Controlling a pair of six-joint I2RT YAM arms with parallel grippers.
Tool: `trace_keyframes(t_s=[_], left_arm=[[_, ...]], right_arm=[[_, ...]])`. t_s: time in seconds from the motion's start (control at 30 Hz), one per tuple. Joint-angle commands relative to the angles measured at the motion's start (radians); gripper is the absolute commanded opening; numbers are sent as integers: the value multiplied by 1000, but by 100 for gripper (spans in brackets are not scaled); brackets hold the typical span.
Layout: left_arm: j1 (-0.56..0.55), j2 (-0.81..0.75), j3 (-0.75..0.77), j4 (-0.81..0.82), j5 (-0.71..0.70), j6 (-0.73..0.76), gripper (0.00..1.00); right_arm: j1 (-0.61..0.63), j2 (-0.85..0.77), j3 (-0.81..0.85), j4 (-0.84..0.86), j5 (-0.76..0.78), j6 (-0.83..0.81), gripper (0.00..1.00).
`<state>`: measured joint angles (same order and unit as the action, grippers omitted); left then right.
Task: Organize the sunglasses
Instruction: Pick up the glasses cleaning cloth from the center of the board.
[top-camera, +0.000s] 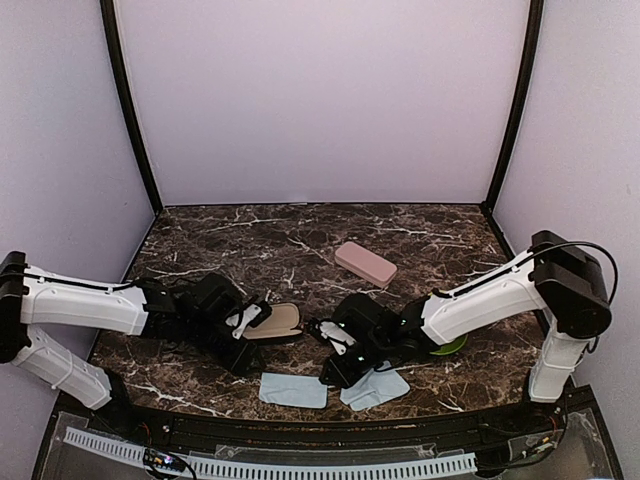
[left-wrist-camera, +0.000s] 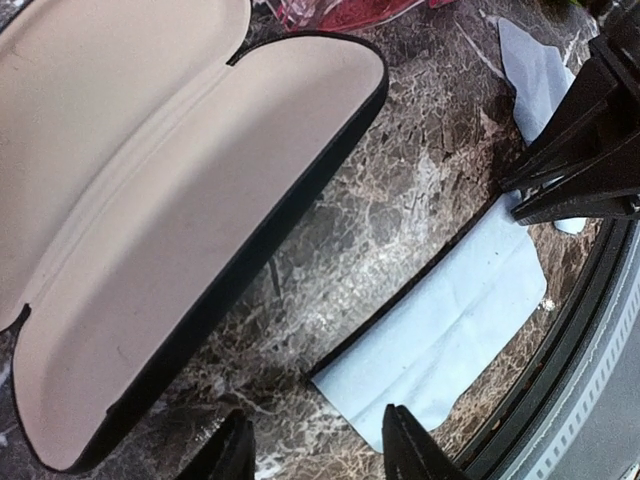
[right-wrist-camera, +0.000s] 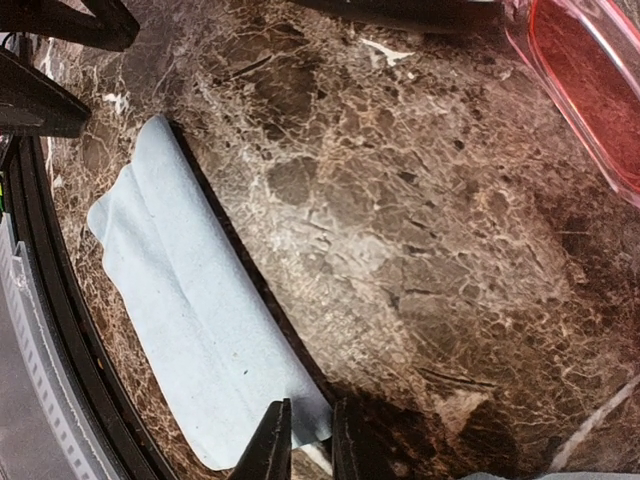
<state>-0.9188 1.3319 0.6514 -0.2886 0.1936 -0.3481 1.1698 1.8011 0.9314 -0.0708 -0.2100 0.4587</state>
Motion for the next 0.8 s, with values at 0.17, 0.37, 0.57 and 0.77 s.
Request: trace_keyframes(t_s=[0.17,0.37,0.57,0.77], left_arm=[[-3,89,-15,68,108,27,45],[-2,149,-6,83,139,27,46],[3,164,4,72,137,37,39],[3,158,9,49,142,37,29]], right_arm=[[7,16,14,20,0,9,15],[8,13,9,26,0,11,15],[8,9,5,27,2,11,15],[8,10,3,31,3,14,14]])
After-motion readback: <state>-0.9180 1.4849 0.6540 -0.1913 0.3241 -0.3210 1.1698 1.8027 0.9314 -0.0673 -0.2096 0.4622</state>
